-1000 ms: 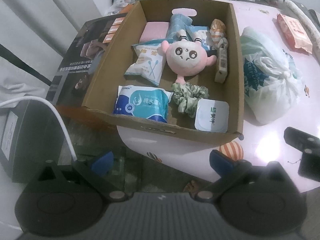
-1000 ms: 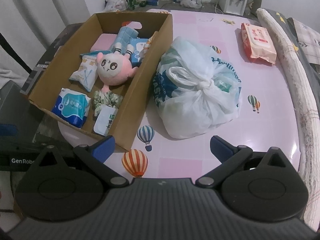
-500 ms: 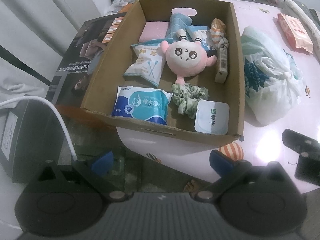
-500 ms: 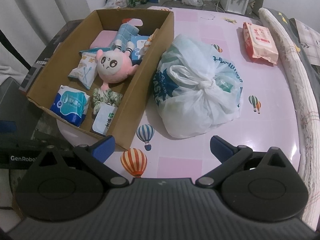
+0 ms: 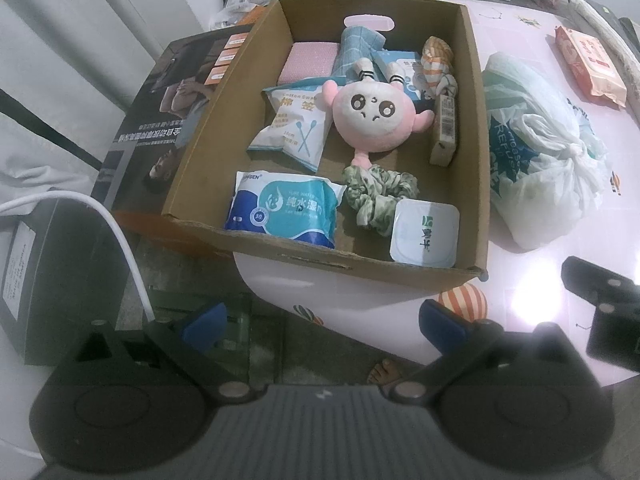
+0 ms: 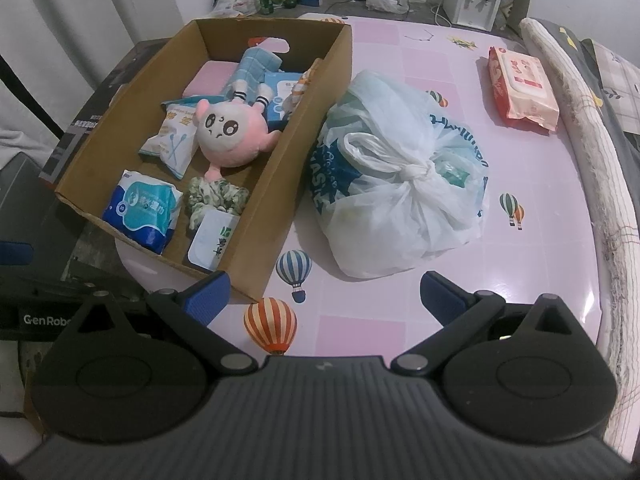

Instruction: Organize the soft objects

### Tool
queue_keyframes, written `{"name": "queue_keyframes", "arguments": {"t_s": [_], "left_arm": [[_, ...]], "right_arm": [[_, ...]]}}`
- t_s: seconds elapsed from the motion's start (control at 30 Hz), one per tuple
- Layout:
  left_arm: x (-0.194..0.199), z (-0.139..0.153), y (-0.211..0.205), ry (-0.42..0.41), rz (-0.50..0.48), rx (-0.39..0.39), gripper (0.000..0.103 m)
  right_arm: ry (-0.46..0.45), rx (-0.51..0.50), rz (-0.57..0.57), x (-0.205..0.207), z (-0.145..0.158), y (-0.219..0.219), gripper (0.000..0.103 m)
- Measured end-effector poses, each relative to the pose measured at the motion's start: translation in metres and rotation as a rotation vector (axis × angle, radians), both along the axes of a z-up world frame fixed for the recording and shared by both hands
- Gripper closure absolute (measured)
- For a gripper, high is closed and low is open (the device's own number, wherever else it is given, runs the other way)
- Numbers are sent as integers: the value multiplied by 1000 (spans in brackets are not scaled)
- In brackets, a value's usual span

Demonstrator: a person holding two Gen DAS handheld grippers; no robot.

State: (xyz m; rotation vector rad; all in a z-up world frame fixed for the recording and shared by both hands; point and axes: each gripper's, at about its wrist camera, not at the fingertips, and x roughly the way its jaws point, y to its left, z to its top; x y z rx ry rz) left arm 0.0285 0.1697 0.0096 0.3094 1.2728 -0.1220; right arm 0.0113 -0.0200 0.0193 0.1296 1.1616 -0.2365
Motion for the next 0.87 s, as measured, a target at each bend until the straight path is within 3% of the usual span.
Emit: {"name": "queue_keyframes", "arguments": {"t_s": [0.87], "left_arm": [[-1, 1, 1, -1, 6, -1, 0]], "right_arm": [[0, -1, 9, 1, 2, 1, 1]]}}
